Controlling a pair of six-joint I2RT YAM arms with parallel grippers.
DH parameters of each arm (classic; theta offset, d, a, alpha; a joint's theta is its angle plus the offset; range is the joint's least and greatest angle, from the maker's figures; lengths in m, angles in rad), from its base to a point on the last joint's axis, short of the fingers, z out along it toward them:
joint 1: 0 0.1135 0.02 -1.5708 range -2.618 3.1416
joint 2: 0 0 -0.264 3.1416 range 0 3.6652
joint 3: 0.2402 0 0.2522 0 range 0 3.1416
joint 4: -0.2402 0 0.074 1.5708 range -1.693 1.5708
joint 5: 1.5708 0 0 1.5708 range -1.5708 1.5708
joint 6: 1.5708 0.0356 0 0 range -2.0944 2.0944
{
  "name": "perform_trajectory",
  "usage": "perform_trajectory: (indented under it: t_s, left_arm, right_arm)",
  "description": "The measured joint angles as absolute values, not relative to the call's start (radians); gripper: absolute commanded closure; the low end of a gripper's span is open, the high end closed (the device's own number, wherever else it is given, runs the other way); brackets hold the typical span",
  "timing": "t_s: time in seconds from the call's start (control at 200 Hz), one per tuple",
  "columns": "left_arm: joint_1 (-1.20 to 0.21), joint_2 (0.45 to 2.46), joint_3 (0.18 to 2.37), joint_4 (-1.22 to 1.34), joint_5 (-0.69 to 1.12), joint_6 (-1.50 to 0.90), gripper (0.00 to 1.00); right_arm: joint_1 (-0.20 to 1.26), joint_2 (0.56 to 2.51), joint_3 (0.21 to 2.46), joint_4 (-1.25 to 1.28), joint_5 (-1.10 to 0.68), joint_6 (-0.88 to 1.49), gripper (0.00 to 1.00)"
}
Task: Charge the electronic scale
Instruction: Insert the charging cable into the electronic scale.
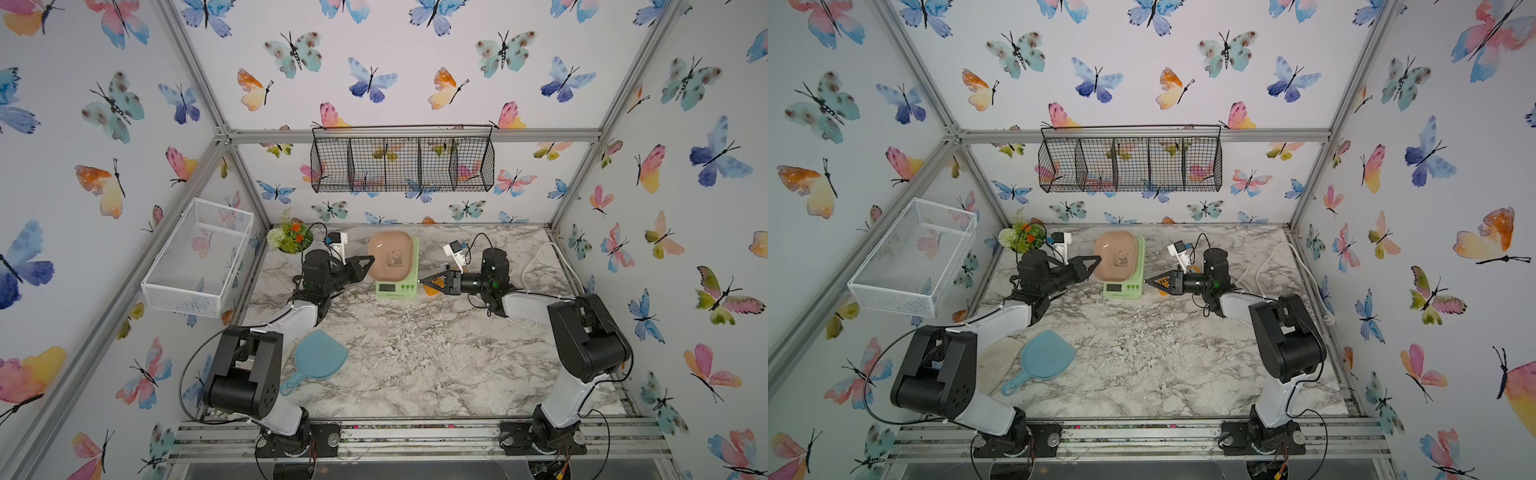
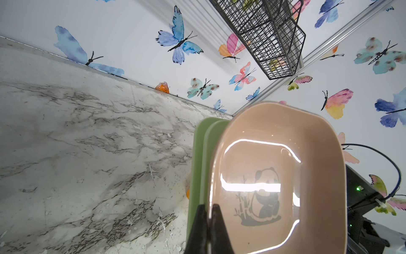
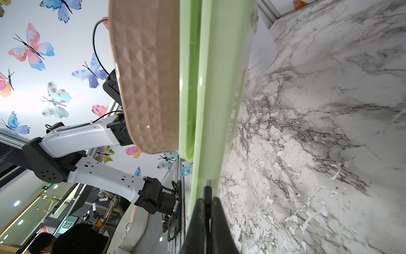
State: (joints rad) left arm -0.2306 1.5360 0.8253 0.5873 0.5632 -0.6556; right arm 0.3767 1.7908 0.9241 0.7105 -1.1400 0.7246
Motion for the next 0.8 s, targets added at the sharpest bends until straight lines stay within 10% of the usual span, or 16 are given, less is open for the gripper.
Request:
perform_trajectory:
  t_s: [0.801]
  left_arm:
    - [-0.244,1.536,0.825,0.587,0.563,-0.636,1.0]
  right_arm:
    - [0.379,1.791,0.953,0.569,-1.135,0.665,0.98]
